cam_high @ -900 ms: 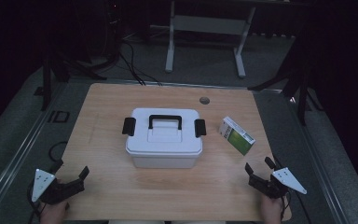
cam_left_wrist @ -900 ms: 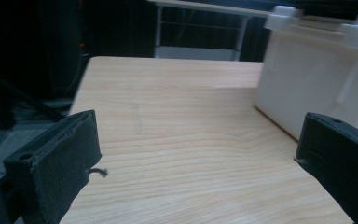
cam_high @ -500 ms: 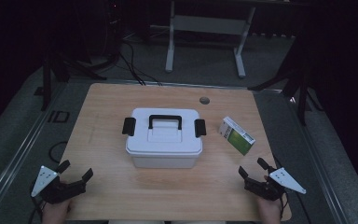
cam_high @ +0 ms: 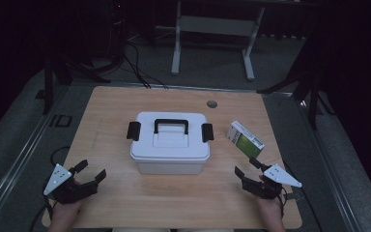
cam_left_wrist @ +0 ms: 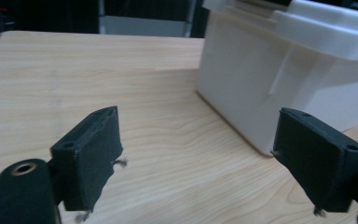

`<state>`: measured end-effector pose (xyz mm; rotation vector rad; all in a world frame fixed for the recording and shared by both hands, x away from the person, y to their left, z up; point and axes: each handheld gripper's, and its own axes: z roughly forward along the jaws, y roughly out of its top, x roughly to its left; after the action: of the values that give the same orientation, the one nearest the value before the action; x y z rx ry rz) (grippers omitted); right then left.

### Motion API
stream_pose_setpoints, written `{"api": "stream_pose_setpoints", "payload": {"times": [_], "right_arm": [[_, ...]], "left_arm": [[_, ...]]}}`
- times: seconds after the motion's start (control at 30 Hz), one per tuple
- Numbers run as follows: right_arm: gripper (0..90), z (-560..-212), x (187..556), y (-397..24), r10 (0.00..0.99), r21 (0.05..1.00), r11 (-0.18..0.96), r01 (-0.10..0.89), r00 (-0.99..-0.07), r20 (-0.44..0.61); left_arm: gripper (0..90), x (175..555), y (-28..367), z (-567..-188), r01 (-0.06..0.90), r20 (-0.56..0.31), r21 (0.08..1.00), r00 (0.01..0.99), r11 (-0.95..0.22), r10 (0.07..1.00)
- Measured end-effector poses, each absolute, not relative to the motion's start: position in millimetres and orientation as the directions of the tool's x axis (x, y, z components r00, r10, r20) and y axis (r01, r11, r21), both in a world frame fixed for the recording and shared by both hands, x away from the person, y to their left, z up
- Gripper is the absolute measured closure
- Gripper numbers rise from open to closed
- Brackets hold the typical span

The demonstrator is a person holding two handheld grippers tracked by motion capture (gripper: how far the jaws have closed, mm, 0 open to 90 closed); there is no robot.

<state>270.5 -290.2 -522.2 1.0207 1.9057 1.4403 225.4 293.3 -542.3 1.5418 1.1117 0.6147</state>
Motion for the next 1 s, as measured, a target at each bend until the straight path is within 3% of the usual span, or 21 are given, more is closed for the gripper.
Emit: {"api": "stream_pose_setpoints", "payload": {"times": [0.17, 0.3, 0.5, 0.77, 1.0], "right_arm": [[43.2, -521.9, 278.0, -278.0, 0.808, 0.95, 0.178, 0.255, -0.589, 0.007], [61.0, -522.2, 285.3, -266.5, 0.793, 0.941, 0.214, 0.261, -0.609, -0.011], [75.8, -523.0, 298.4, -243.9, 0.769, 0.93, 0.271, 0.249, -0.637, -0.054], [89.3, -526.5, 316.5, -216.6, 0.744, 0.919, 0.299, 0.256, -0.665, -0.057], [90.0, -530.5, 334.5, -202.7, 0.751, 0.914, 0.286, 0.289, -0.66, -0.026]], "left_arm": [[23.6, 239.7, 281.7, -543.7, 0.34, -0.156, 0.94, 0.474, -0.016, 0.866], [35.0, 250.8, 269.8, -544.8, 0.348, -0.133, 0.936, 0.494, -0.055, 0.859], [55.0, 270.3, 252.3, -545.7, 0.351, -0.118, 0.931, 0.542, -0.097, 0.832], [65.7, 294.5, 230.9, -548.5, 0.37, -0.091, 0.917, 0.557, -0.149, 0.826], [80.6, 312.8, 227.1, -548.8, 0.391, -0.07, 0.903, 0.548, -0.181, 0.834]]}}
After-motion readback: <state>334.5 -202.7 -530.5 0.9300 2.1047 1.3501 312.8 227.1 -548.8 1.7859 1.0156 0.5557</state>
